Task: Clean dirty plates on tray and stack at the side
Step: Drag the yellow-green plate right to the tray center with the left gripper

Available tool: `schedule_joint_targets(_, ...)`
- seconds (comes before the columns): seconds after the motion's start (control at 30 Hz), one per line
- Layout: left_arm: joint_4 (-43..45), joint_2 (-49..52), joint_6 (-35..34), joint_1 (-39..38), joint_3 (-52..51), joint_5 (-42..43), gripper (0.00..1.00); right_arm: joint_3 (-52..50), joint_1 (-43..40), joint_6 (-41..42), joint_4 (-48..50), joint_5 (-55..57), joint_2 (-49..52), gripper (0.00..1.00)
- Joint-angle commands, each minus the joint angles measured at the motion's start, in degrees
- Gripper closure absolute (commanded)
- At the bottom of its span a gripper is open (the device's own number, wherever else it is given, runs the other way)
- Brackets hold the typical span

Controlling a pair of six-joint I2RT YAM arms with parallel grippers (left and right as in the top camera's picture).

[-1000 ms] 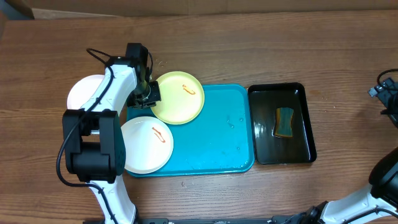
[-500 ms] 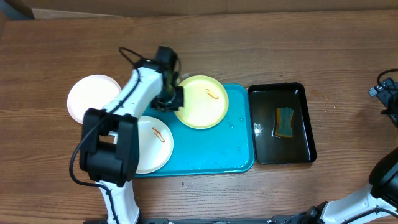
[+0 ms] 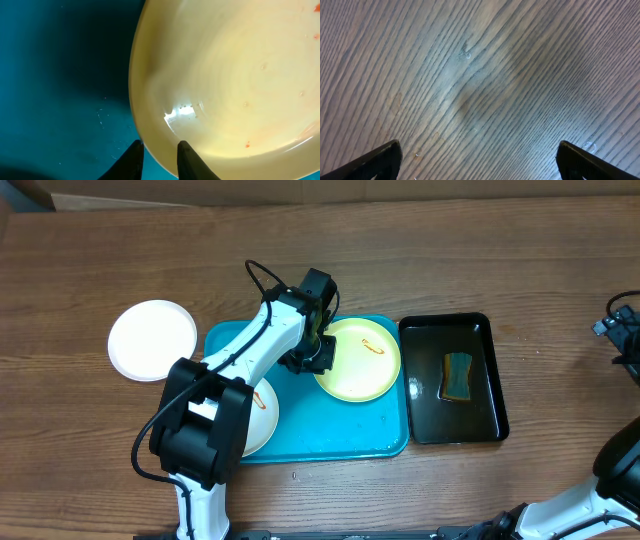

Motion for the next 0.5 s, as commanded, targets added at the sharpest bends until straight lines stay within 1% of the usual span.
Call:
schedule_joint_targets(0.0,-0.1,0.5,-4.2,0.2,-0.3,0.2,0.74,1.0,0.0,0.2,0.3,0.3,-0.2,0.0)
schedule_joint_targets(0.23,-0.7,0.5,-4.8,-0.6,-2.1,0.2,0.73,1.0,0.0,0.2,0.3,0.3,-0.2,0.0)
schedule_joint_targets(0.37,-0.6,0.5,-4.6,-0.6,-3.3,-1.6,0.77,1.0,0.0,0.2,0.3,0.3,-0.2,0.0)
schedule_joint_targets(0.47,-0.2,0.5,-4.6,-0.6,-3.3,-3.7,0.83,1.0,0.0,0.2,0.3,0.3,-0.2,0.0)
